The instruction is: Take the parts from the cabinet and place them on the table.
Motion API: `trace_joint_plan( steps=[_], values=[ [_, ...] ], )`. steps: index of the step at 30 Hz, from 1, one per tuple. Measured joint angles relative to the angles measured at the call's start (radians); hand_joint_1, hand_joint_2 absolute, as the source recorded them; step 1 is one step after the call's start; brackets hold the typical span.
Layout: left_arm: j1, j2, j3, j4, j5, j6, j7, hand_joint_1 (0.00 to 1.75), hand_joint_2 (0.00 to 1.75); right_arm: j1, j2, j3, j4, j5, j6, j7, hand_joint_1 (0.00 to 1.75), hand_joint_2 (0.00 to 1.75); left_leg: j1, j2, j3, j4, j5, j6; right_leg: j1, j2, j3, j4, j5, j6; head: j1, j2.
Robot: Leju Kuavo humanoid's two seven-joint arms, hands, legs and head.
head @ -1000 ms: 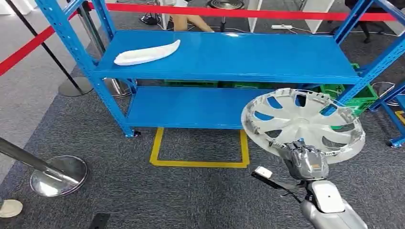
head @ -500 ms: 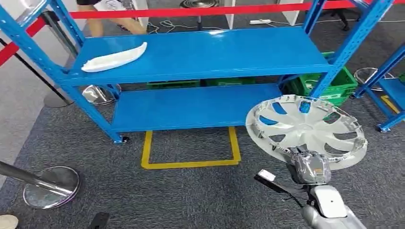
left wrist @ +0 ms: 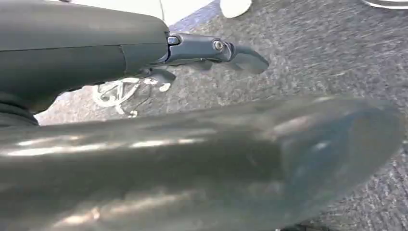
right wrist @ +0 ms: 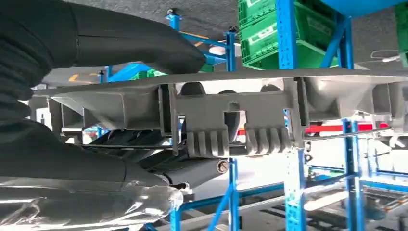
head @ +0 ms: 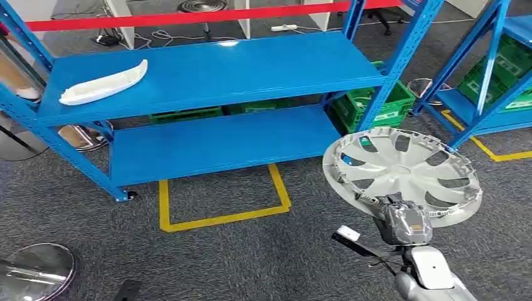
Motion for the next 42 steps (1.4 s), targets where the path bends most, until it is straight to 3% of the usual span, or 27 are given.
trace_joint_plan(
  steps=[1,2,4,5,6,8,9,10,14,15,16,18,20,22,24,25,29,30,31,34,35,36,37,39,40,41,42],
  values=[
    [0.0,-0.003,0.0,0.0,0.0,0.0,0.0,0.0,0.0,-0.001,-0.001,0.0,0.0,0.002,0.0,0.0,1.75,1.75,-0.005,0.009,-0.001,0.0,0.001,0.009,0.009,-0.059,-0.025,0.056,-0.038,-0.004,0.012,0.0],
    [0.001,-0.003,0.0,0.0,0.0,0.0,0.0,0.0,0.0,-0.004,-0.001,0.0,-0.001,0.005,0.0,0.001,1.75,1.75,-0.011,0.021,-0.001,0.0,0.0,0.015,0.013,-0.086,-0.059,0.136,-0.08,-0.006,0.017,0.0],
    [0.005,-0.002,0.0,0.0,0.0,0.0,0.0,0.0,0.0,-0.004,0.0,0.002,-0.003,0.012,0.0,0.001,1.75,1.75,-0.023,0.048,-0.003,0.0,0.0,0.022,0.018,-0.101,-0.123,0.294,-0.143,-0.012,0.018,0.0],
    [0.005,-0.001,0.0,0.0,0.0,0.0,0.0,0.0,0.0,-0.002,0.0,0.002,-0.003,0.015,0.0,0.002,1.75,1.75,-0.027,0.057,-0.002,0.0,0.001,0.023,0.021,-0.102,-0.125,0.312,-0.143,-0.017,0.019,0.0],
    [0.005,-0.001,0.0,0.0,0.0,0.0,0.001,0.0,0.0,-0.001,0.0,0.002,-0.004,0.015,0.0,0.003,1.75,1.75,-0.03,0.065,-0.002,0.001,0.001,0.024,0.024,-0.102,-0.104,0.286,-0.126,-0.022,0.018,0.0],
    [0.003,-0.002,0.0,0.0,0.0,0.0,0.002,0.0,0.0,-0.001,0.0,0.0,-0.005,0.018,0.0,0.006,1.75,1.75,-0.034,0.079,-0.001,0.001,0.0,0.024,0.035,-0.113,-0.001,0.118,-0.059,-0.036,0.018,0.0],
    [0.003,-0.002,0.0,0.0,0.0,0.0,0.002,0.0,0.0,-0.002,-0.001,-0.001,-0.008,0.018,0.0,0.007,1.75,1.75,-0.036,0.084,0.001,0.002,-0.001,0.023,0.041,-0.136,0.048,0.038,-0.043,-0.044,0.019,0.0],
    [0.003,-0.002,0.0,0.0,0.0,0.0,0.002,0.0,0.0,-0.006,-0.001,-0.001,-0.01,0.018,0.0,0.008,1.75,1.75,-0.047,0.091,-0.004,0.005,-0.003,0.019,0.049,-0.153,0.067,0.016,-0.057,-0.049,0.018,0.0],
    [0.003,-0.002,0.0,0.0,0.001,0.0,0.002,0.0,0.0,-0.003,-0.003,-0.005,-0.015,0.024,0.0,0.009,1.75,1.75,-0.044,0.113,-0.004,0.004,0.0,0.005,0.046,-0.12,0.054,0.009,-0.042,-0.065,0.018,0.0],
    [0.002,-0.001,0.0,0.0,0.001,0.0,0.002,0.0,0.0,-0.002,-0.003,-0.006,-0.018,0.027,0.0,0.012,1.75,1.75,-0.042,0.096,-0.007,0.012,-0.014,-0.004,0.041,-0.115,0.056,0.005,-0.038,-0.07,0.017,0.0],
    [0.002,-0.001,0.0,0.0,0.001,0.0,0.002,0.0,0.0,-0.002,-0.003,-0.007,-0.024,0.031,0.0,0.016,1.75,1.75,-0.041,0.074,-0.023,0.048,-0.044,-0.01,0.038,-0.111,0.054,0.004,-0.035,-0.074,0.013,0.0],
    [0.003,-0.002,0.0,0.0,0.001,0.0,0.002,0.0,0.0,-0.002,-0.005,-0.01,-0.034,0.037,0.0,0.022,1.75,1.75,-0.034,0.056,-0.09,0.197,-0.122,-0.018,0.035,-0.099,0.049,0.004,-0.033,-0.077,0.013,0.0],
    [0.005,-0.002,0.0,0.0,0.002,0.0,0.002,0.0,0.0,0.003,-0.011,-0.013,-0.05,0.043,0.0,0.033,1.75,1.75,-0.027,0.054,-0.139,0.302,-0.151,-0.025,0.033,-0.085,0.046,0.004,-0.031,-0.076,0.014,0.0],
    [0.005,-0.002,0.0,0.0,0.003,0.0,0.002,0.0,0.0,0.018,-0.023,-0.018,-0.075,0.05,0.0,0.044,1.75,1.75,-0.022,0.053,-0.108,0.238,-0.09,-0.03,0.028,-0.072,0.046,0.004,-0.029,-0.071,0.014,0.0],
    [0.004,-0.002,0.0,0.0,0.004,0.0,0.002,0.0,0.0,0.029,-0.03,-0.02,-0.1,0.052,0.0,0.048,1.75,1.75,-0.01,0.036,-0.026,0.077,-0.007,-0.037,0.022,-0.057,0.047,0.005,-0.028,-0.06,0.014,0.0],
    [0.005,-0.004,0.0,0.0,0.004,0.0,0.002,0.0,0.0,0.032,-0.035,-0.023,-0.112,0.052,0.0,0.05,1.75,1.75,-0.004,0.007,-0.003,0.027,-0.004,-0.042,0.025,-0.049,0.042,0.008,-0.026,-0.05,0.013,0.0],
    [0.003,-0.005,0.0,0.001,0.005,0.0,0.002,0.0,0.0,0.049,-0.05,-0.031,-0.137,0.058,0.0,0.055,1.75,1.75,-0.013,0.019,-0.002,0.01,-0.009,-0.006,0.019,-0.027,0.032,-0.006,-0.009,-0.021,0.016,0.0],
    [0.003,-0.005,0.001,0.001,0.008,0.0,0.003,0.0,0.0,0.062,-0.056,-0.033,-0.148,0.065,0.0,0.06,1.75,1.75,-0.008,0.025,-0.002,0.005,-0.003,0.005,0.017,-0.035,0.025,-0.001,-0.015,-0.019,0.015,0.0],
    [0.003,-0.006,0.001,0.001,0.009,0.0,0.003,0.0,0.0,0.074,-0.064,-0.036,-0.164,0.069,0.0,0.064,1.75,1.75,-0.01,0.029,-0.002,0.005,-0.002,0.013,0.022,-0.069,0.01,0.032,-0.041,-0.018,0.024,0.0],
    [0.006,-0.008,0.001,0.001,0.01,0.0,0.005,0.0,0.0,0.098,-0.074,-0.04,-0.201,0.071,0.0,0.071,1.75,1.75,-0.02,0.046,-0.003,0.005,-0.003,0.025,0.024,-0.097,-0.092,0.265,-0.147,-0.016,0.032,0.0],
    [0.006,-0.007,0.002,0.001,0.011,0.0,0.005,0.0,0.0,0.108,-0.078,-0.044,-0.217,0.072,0.0,0.074,1.75,1.75,-0.023,0.05,-0.002,0.005,-0.003,0.025,0.025,-0.098,-0.113,0.313,-0.158,-0.017,0.032,0.0],
    [0.006,-0.007,0.002,0.001,0.012,0.0,0.005,0.0,0.0,0.122,-0.082,-0.047,-0.228,0.071,0.0,0.079,1.75,1.75,-0.024,0.054,-0.001,0.005,-0.004,0.026,0.027,-0.098,-0.112,0.313,-0.147,-0.02,0.032,0.0],
    [0.006,-0.007,0.002,0.001,0.013,0.0,0.005,0.0,0.0,0.137,-0.087,-0.054,-0.244,0.069,0.0,0.084,1.75,1.75,-0.026,0.057,0.0,0.005,-0.005,0.027,0.029,-0.1,-0.084,0.263,-0.116,-0.024,0.032,0.0],
    [0.005,-0.008,0.002,0.001,0.014,-0.001,0.004,0.0,0.0,0.159,-0.094,-0.065,-0.272,0.064,0.0,0.091,1.75,1.75,-0.027,0.062,0.005,0.005,-0.008,0.026,0.036,-0.117,0.009,0.094,-0.043,-0.035,0.032,0.0],
    [0.005,-0.008,0.002,0.001,0.016,-0.001,0.003,0.0,0.0,0.163,-0.096,-0.07,-0.282,0.063,0.0,0.092,1.75,1.75,-0.029,0.065,0.006,0.006,-0.01,0.023,0.041,-0.146,0.04,0.035,-0.04,-0.04,0.033,0.0],
    [0.005,-0.008,0.002,0.001,0.019,-0.002,0.002,0.0,0.0,0.165,-0.097,-0.074,-0.293,0.063,0.0,0.093,1.75,1.75,-0.039,0.068,0.001,0.014,-0.014,0.017,0.046,-0.143,0.059,0.009,-0.046,-0.042,0.035,0.0],
    [0.006,-0.007,0.002,0.001,0.019,-0.002,0.001,0.0,0.0,0.169,-0.098,-0.078,-0.303,0.062,0.0,0.094,1.75,1.75,-0.039,0.074,0.0,0.01,-0.01,0.012,0.045,-0.138,0.052,0.015,-0.043,-0.046,0.029,0.0]
  ],
)
